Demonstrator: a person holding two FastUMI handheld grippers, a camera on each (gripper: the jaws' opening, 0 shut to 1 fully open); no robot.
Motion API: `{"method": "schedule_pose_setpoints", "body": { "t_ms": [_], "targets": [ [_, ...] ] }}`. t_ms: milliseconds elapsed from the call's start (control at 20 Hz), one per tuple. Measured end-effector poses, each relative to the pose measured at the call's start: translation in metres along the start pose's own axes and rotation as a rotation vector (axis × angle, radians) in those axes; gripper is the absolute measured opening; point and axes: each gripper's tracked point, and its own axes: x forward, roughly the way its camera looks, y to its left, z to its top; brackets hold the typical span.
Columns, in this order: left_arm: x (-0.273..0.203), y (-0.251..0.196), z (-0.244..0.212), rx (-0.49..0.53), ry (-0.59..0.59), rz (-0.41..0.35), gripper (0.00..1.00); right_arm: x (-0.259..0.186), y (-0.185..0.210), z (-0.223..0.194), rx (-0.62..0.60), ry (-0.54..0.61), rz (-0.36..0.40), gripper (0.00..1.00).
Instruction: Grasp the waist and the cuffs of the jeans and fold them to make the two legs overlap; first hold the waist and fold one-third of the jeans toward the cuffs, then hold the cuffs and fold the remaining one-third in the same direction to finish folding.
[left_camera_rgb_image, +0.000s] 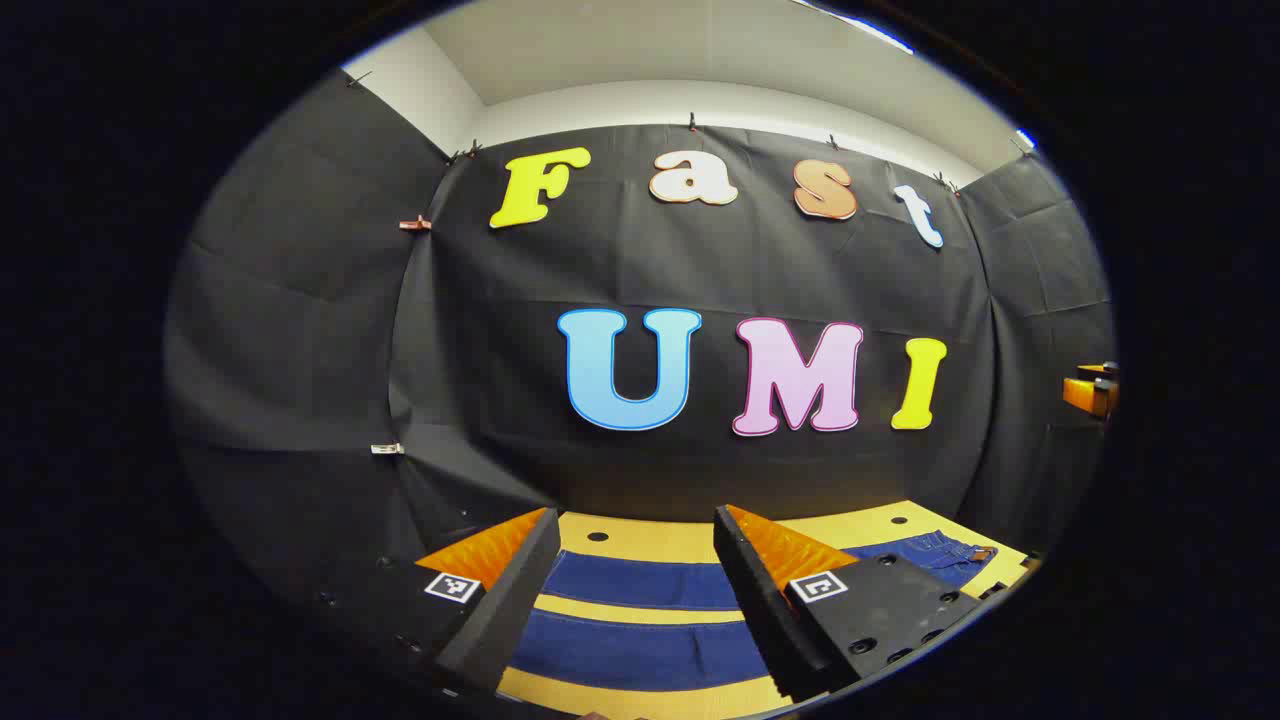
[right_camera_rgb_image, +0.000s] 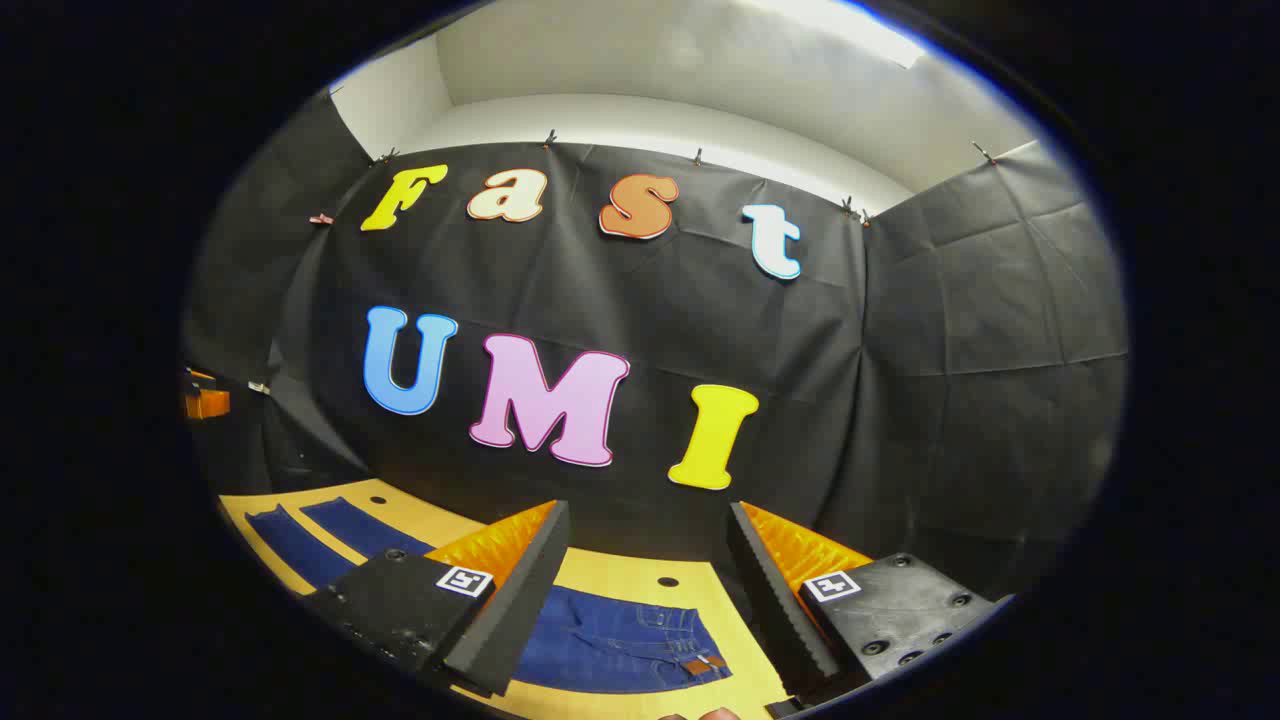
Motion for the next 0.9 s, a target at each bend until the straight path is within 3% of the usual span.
{"method": "schedule_pose_setpoints", "body": {
  "t_ms": [50, 450, 600, 900],
  "targets": [
    [-0.002, 0.005, -0.003, -0.003, 0.009, 0.011, 0.96, -0.001, 0.003, -0.008, -0.007, 0.018, 0.011, 0.96],
    [-0.025, 0.046, -0.021, 0.031, 0.048, 0.057, 0.96, -0.002, 0.002, -0.040, -0.076, 0.063, 0.047, 1.00],
    [-0.034, 0.047, -0.035, 0.041, 0.087, -0.007, 0.96, -0.003, -0.015, -0.050, -0.106, 0.102, 0.038, 0.97],
    [-0.042, 0.065, -0.050, 0.046, 0.130, -0.075, 0.96, -0.014, -0.031, -0.049, -0.007, 0.110, -0.046, 0.97]
  ]
}}
